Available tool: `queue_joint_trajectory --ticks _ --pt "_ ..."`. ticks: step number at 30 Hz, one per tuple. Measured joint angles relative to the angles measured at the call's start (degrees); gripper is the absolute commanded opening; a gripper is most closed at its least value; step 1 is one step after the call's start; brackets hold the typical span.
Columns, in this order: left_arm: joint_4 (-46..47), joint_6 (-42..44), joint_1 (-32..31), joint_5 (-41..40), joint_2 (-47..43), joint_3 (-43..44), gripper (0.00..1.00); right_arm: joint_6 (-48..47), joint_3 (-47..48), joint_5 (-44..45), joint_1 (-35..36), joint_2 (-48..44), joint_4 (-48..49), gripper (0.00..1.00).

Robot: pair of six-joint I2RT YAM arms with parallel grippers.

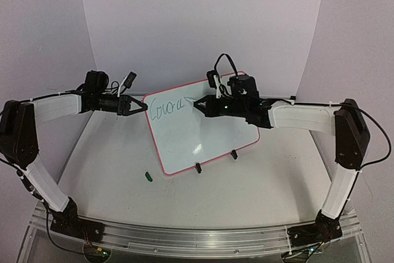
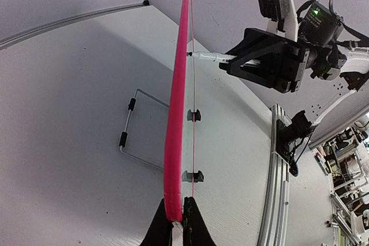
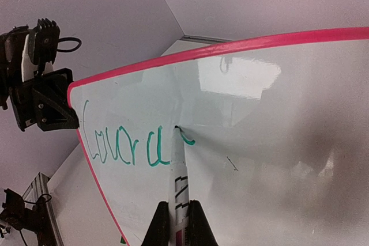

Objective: Write a sentence on the whiteboard
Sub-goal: Write on the whiteboard with the whiteboard.

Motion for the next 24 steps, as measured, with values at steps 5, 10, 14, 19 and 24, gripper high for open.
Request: queue_joint_trajectory --ticks 5,10,14,19,24 --pt "-0.06 0.1 -0.02 -0.07 0.0 0.01 0.0 0.02 -0.88 -0.62 0.0 0.0 0.55 0.0" --pt "-0.1 -0.11 -0.02 -0.45 0.0 0.01 0.0 0.02 -3.2 -1.36 0.11 -0.02 0.94 0.0" --pt "-0.09 -0.17 -0.02 -0.49 0.0 0.01 0.0 0.02 -4.04 -1.1 0.17 -0.41 1.12 0.0" --pt "-0.11 -0.14 -0.02 -0.49 0.0 0.01 0.0 0.02 -4.24 0.5 0.15 -0.94 1.04 0.0" --pt "-0.11 -0.14 -0.02 -0.49 0.0 0.01 0.0 0.0 -4.01 0.98 0.15 -1.03 0.87 0.0"
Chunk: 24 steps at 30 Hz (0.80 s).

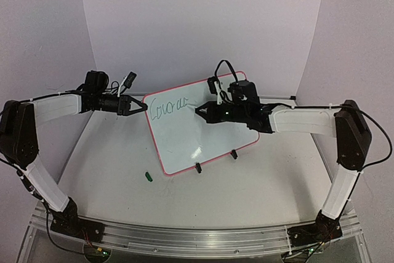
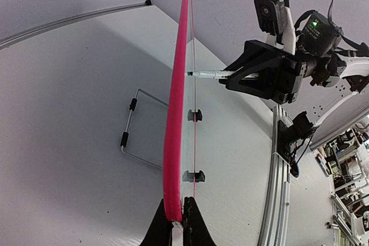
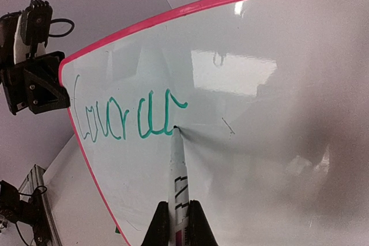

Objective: Write a sentence on the whiteboard
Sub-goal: Write on the whiteboard with the whiteboard.

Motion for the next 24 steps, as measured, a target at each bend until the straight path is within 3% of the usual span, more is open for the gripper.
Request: queue_joint_trajectory --ticks 24 --pt "-0.03 0.2 -0.07 0.13 -0.01 0.04 0.0 -0.36 1.52 1.34 -0.09 0.02 0.06 0.0"
